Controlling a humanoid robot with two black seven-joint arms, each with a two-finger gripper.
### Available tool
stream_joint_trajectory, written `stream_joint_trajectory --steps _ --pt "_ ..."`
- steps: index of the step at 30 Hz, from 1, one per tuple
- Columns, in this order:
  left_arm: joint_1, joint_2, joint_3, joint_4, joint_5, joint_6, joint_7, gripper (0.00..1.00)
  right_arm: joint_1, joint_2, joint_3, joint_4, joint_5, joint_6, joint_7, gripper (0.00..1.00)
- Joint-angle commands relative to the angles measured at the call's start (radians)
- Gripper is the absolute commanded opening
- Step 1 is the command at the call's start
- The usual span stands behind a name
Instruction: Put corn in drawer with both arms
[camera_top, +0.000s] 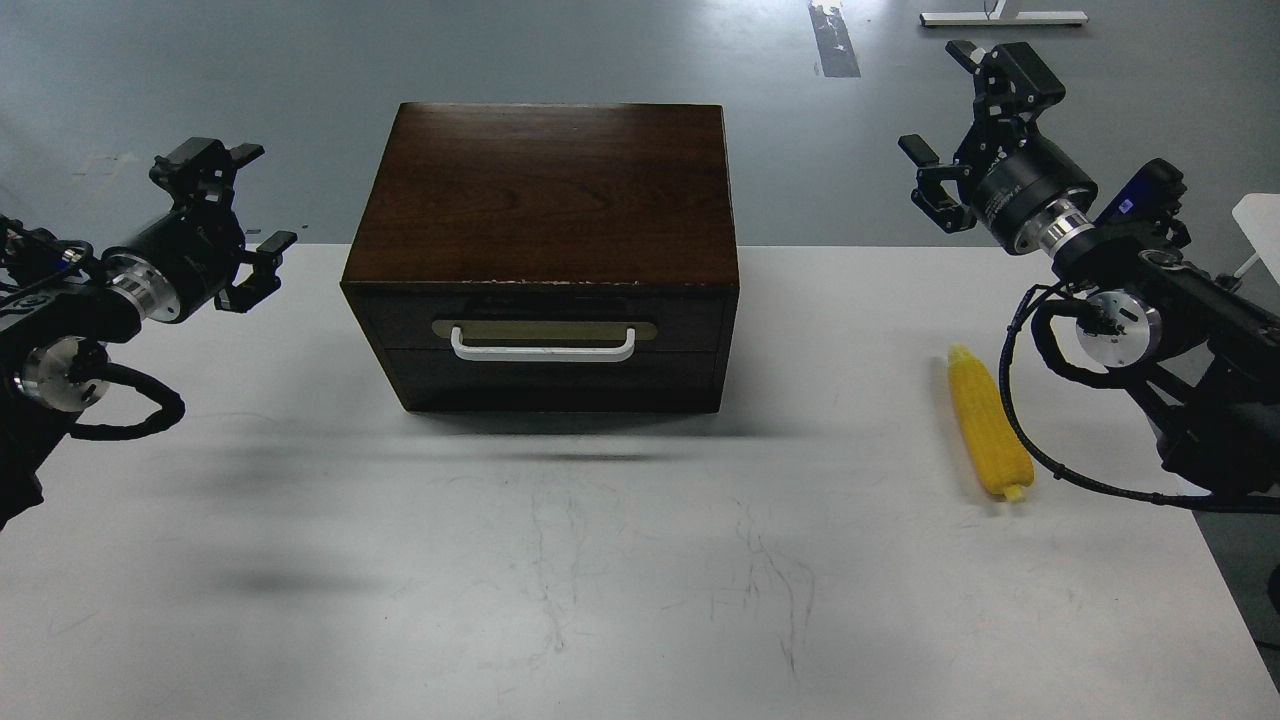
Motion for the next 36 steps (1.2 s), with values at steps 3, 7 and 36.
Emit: stream_joint_trajectory --steps 3,7,36 --pt "0.0 0.01 0.0 0.006 0.001 -0.006 -0.033 0.99 0.0 0.02 0.0 -0.023 -0.001 0.003 -0.005 1.0" --pt "0.0 0.012 0.0 0.006 -0.007 -0.007 -0.043 0.99 0.001 0.034 -0.002 -0.023 -0.001 -0.002 -0.003 1.0" --pt "-0.015 0.064 -0.022 0.005 0.005 -0.013 -0.041 0.99 -0.007 0.023 -0.002 -0.017 -0.001 -0.003 0.003 1.0"
